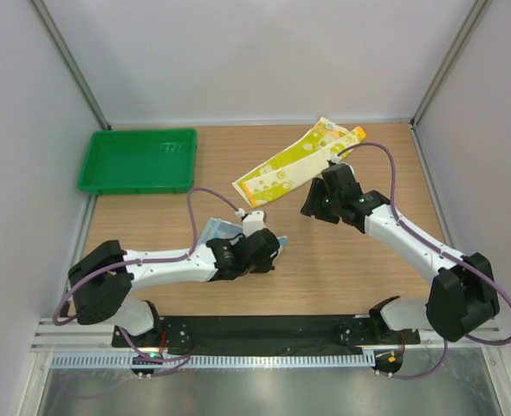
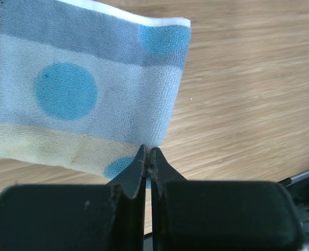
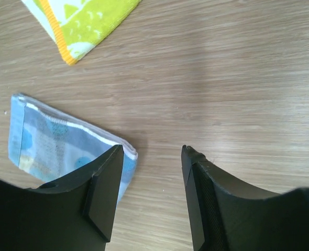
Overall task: Roll the towels
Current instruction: Roll the towel
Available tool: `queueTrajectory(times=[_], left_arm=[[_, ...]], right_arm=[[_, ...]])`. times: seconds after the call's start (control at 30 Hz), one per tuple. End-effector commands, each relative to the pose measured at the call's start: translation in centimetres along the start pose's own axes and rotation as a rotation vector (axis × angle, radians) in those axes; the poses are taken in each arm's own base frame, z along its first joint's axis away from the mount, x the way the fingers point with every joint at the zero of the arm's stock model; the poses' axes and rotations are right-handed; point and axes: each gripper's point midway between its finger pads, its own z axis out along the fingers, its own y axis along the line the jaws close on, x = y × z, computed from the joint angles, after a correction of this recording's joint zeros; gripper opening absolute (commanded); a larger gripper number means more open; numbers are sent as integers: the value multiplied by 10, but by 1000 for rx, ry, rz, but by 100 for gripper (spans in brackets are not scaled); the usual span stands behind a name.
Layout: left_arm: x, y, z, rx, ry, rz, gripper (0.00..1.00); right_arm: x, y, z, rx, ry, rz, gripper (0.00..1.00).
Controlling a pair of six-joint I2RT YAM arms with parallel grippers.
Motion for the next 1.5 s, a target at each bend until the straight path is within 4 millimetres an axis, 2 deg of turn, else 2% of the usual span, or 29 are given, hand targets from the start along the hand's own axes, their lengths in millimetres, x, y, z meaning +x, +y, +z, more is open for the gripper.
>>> queueTrajectory(times=[0.0, 0.03, 0.07, 0.1, 0.13, 0.2, 0.23, 0.3, 0.4, 0.53, 0.57, 0.6, 0.73, 0.83, 0.87, 0.9, 1.1, 1.3, 1.47], left_arm=[[-13, 0, -8, 71, -12, -126, 0], [-18, 6, -7, 72, -19, -157, 0], [-23, 5, -12, 98, -29, -184, 0], [-23, 10, -12, 96, -27, -216, 0], [-22, 24, -8, 69, -24, -239, 0], [-22, 33, -7, 60, -11, -286, 0], [-20, 46, -3, 32, -3, -311, 0], [-19, 54, -2, 19, 3, -337, 0], [-16, 67, -1, -17, 9, -348, 0], [-12, 80, 4, -56, 31, -385, 0], [-11, 83, 4, -61, 37, -398, 0], [-11, 86, 5, -70, 40, -405, 0], [-11, 93, 7, -91, 50, -421, 0], [-8, 100, 9, -130, 68, -424, 0], [-7, 102, 10, -139, 75, -422, 0], [-5, 103, 11, -143, 83, -422, 0], [-3, 104, 11, -150, 91, -427, 0], [-2, 106, 6, -155, 93, -425, 0], [2, 114, 4, -177, 92, -416, 0]], right_arm=[[17, 10, -12, -104, 47, -29, 54], [15, 20, -13, -158, 34, -34, 53], [21, 29, -17, -222, 61, -41, 52], [27, 30, -16, -244, 73, -42, 52], [27, 36, -16, -278, 72, -46, 50], [34, 43, -16, -336, 102, -43, 49], [38, 47, -15, -359, 112, -45, 49], [51, 57, -18, -431, 161, -52, 49], [56, 77, -23, -543, 166, -67, 47], [69, 97, -26, -620, 186, -105, 36], [71, 100, -25, -629, 189, -116, 32], [77, 108, -27, -649, 200, -136, 23], [94, 123, -17, -662, 237, -173, 14], [100, 139, -8, -715, 240, -201, 13], [105, 139, 0, -713, 257, -207, 14], [103, 145, 1, -733, 245, -211, 14], [113, 153, 34, -749, 289, -216, 12], [131, 143, 79, -688, 334, -228, 8], [139, 138, 93, -680, 345, -222, 8]])
